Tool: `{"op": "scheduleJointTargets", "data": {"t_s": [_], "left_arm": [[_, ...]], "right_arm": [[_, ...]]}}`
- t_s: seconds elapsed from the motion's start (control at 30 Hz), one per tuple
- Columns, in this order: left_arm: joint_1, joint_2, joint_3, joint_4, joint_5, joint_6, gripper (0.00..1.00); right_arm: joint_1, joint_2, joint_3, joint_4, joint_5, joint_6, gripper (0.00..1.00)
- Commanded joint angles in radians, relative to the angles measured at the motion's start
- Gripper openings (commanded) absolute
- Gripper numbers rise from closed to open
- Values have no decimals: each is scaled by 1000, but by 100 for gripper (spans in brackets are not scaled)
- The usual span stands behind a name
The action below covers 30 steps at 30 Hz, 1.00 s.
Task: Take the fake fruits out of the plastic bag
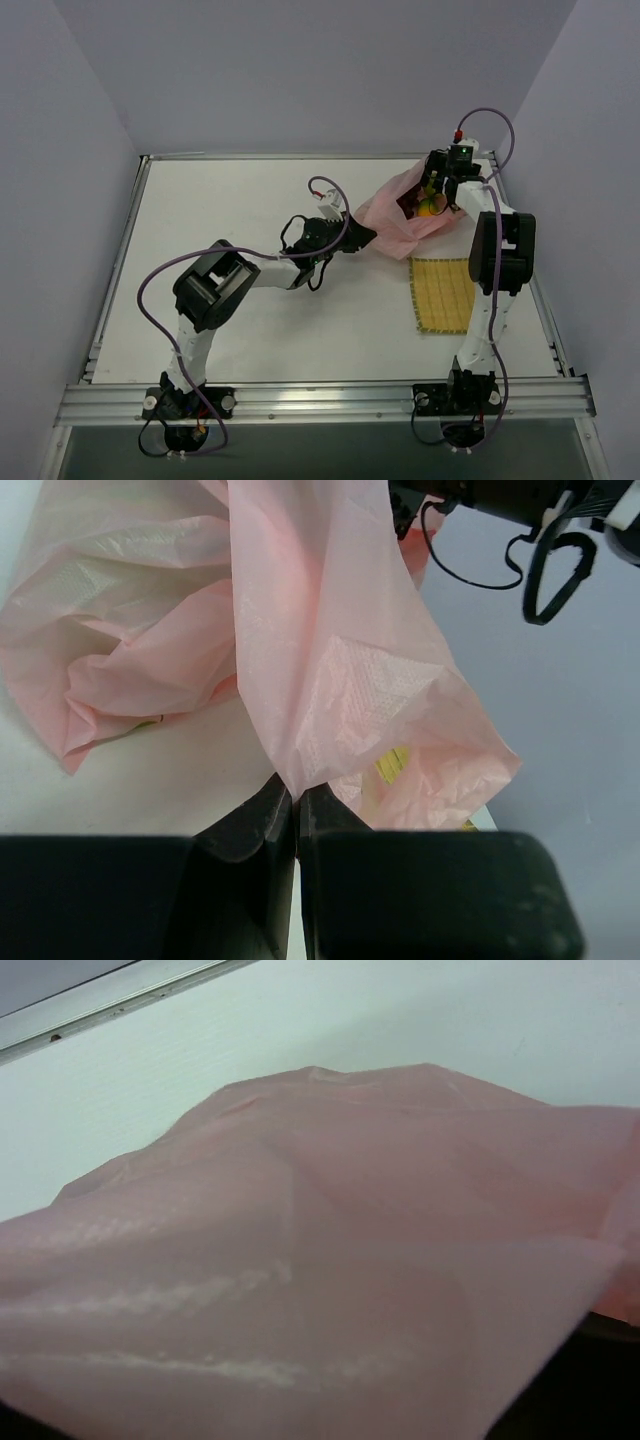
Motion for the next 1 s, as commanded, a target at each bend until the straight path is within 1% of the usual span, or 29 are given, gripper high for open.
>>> {"op": "scheduleJointTargets", "data": {"t_s": [0.0, 0.07, 0.17, 0.3, 0.33, 0.37, 0.43, 0.47, 0.57, 0.67, 0.87, 0.9, 0.97], "left_arm": [[7, 1, 59, 19, 15, 0, 2], [7, 4, 68, 10, 15, 5, 2], [7, 7, 73, 3, 11, 8, 2], [8, 15, 79, 5, 2, 11, 2], [8, 18, 82, 5, -5, 11, 2], [10, 19, 85, 6, -5, 11, 2], [11, 21, 90, 8, -6, 5, 2], [14, 21, 93, 13, -6, 5, 3], [16, 18, 99, 16, -6, -3, 2], [16, 16, 105, 36, -12, -18, 2], [22, 29, 110, 72, -18, -57, 2], [23, 32, 111, 74, -18, -60, 2], [25, 33, 116, 79, -21, -64, 2]], "right_arm": [[-6, 35, 53, 2, -97, -16, 87], [-6, 42, 61, 5, -117, -13, 82], [-5, 40, 61, 23, -142, -14, 79], [-6, 39, 62, 34, -159, -13, 79], [-6, 36, 62, 33, -157, -13, 74], [-6, 33, 59, 36, -154, -14, 56], [-6, -6, 30, 40, -140, -11, 44], [-5, -26, 13, 60, -134, -10, 36], [-5, -128, -73, 92, -139, 22, 34], [6, -248, -189, 131, -152, 70, 30], [32, -424, -381, 146, -162, 143, 30], [60, -446, -401, 146, -166, 147, 30], [70, -504, -438, 139, -166, 160, 30]]}}
